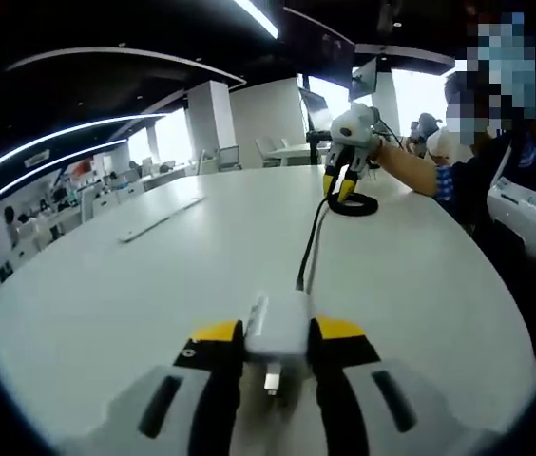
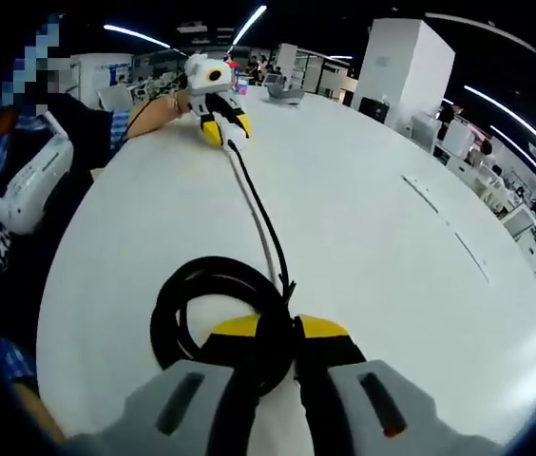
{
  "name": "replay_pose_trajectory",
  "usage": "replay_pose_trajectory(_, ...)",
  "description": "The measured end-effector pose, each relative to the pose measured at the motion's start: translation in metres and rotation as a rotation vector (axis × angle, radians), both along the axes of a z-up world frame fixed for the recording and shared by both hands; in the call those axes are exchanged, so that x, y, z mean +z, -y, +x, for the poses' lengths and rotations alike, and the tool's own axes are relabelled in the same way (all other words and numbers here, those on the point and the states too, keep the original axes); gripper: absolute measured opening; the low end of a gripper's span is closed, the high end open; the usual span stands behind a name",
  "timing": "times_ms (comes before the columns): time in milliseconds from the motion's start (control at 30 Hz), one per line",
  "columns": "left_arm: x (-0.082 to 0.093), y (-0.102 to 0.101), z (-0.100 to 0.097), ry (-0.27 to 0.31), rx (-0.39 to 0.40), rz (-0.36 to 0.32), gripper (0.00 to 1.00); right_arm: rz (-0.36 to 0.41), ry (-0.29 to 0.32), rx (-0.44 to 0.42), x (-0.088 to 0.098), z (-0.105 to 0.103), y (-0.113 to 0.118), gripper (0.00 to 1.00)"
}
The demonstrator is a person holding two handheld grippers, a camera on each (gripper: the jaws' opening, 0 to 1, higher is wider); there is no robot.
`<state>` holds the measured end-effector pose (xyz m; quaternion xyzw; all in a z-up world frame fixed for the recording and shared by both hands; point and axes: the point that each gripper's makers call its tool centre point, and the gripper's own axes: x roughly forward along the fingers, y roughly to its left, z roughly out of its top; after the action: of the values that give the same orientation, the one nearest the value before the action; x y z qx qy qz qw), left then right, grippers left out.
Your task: Plug the desk Type‑C cable into the charger adapter.
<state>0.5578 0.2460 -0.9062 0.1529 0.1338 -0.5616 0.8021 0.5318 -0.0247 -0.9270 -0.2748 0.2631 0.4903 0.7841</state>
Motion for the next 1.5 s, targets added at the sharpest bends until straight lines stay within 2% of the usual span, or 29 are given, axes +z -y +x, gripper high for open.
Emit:
replay_pose_trajectory(200,0.0,0.005,0.014,-0.007,0.015,-0.02,0.28,0.021,0.033,-0.066,0.0,0.017,0.004,0.13)
replay_pose_trajectory(333,0.0,0.008,0.027,-0.011,0.025,-0.009,0.28,0.087,0.034,-0.135,0.001,0.03,0.008,0.13)
replay_pose_trajectory(533,-0.001,0.014,0.044,-0.063,0.014,0.009,0.27,0.103,0.051,-0.182,0.001,0.04,0.012,0.13)
replay_pose_trajectory(633,-0.001,0.017,0.056,-0.066,0.017,0.029,0.27,0.112,0.063,-0.216,0.002,0.047,0.014,0.13)
replay_pose_trajectory(800,-0.002,0.024,0.073,-0.068,0.004,0.006,0.27,0.121,0.1,-0.287,0.003,0.062,0.022,0.13)
replay_pose_trajectory(933,-0.002,0.027,0.08,-0.064,0.0,-0.004,0.27,0.109,0.127,-0.31,0.003,0.069,0.026,0.14)
replay_pose_trajectory(967,-0.001,0.031,0.09,-0.059,-0.004,-0.011,0.28,0.097,0.159,-0.338,0.003,0.077,0.029,0.14)
replay_pose_trajectory(1100,-0.002,0.034,0.1,-0.06,0.002,-0.021,0.28,0.101,0.177,-0.367,0.004,0.085,0.034,0.14)
replay_pose_trajectory(1267,-0.002,0.036,0.114,-0.066,0.014,-0.041,0.28,0.08,0.176,-0.38,0.004,0.091,0.036,0.14)
replay_pose_trajectory(1367,-0.002,0.037,0.122,-0.067,0.021,-0.037,0.29,0.081,0.157,-0.401,0.003,0.097,0.038,0.15)
replay_pose_trajectory(1500,-0.002,0.038,0.133,-0.069,0.021,-0.022,0.29,0.04,0.141,-0.403,0.002,0.111,0.039,0.15)
